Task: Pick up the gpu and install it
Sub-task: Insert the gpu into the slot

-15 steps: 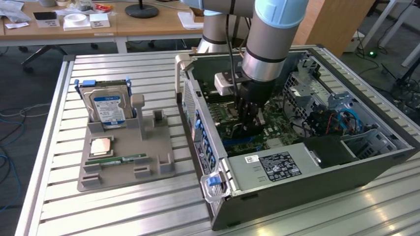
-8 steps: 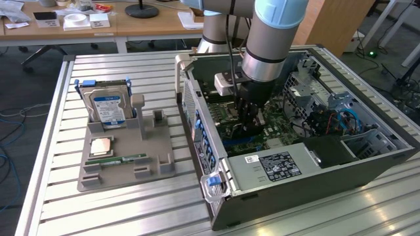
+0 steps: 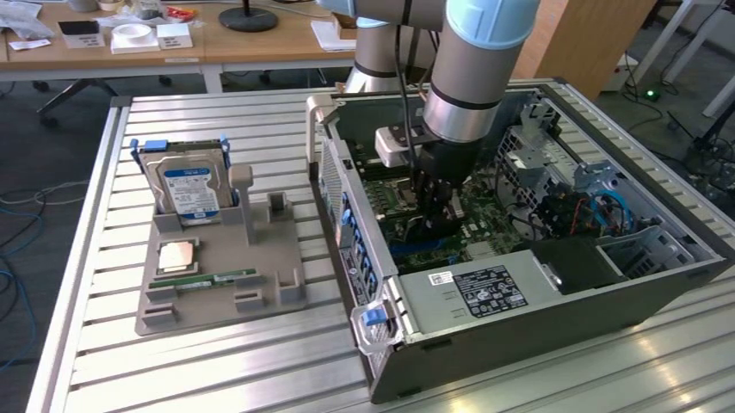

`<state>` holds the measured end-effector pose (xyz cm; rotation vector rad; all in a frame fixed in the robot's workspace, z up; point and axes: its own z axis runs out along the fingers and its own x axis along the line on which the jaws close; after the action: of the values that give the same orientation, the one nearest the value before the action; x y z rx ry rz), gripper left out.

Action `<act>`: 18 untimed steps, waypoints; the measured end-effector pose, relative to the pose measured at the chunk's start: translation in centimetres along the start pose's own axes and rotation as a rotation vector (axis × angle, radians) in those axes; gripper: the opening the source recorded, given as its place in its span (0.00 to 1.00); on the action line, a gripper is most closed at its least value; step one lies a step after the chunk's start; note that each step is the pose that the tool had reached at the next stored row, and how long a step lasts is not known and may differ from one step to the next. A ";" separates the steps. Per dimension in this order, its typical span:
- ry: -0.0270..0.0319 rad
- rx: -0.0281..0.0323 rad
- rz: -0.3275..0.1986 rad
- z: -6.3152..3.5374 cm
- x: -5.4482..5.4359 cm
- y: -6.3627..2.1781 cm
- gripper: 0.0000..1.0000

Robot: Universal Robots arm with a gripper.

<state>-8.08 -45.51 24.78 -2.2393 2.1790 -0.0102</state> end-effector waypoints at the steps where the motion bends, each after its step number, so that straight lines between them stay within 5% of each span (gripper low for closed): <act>1: 0.0000 0.0002 0.000 0.00 0.0 0.00 0.26; 18: 0.0002 0.0040 0.007 0.04 0.0 0.05 0.26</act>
<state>-8.13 -45.53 24.74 -2.2295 2.1851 -0.0147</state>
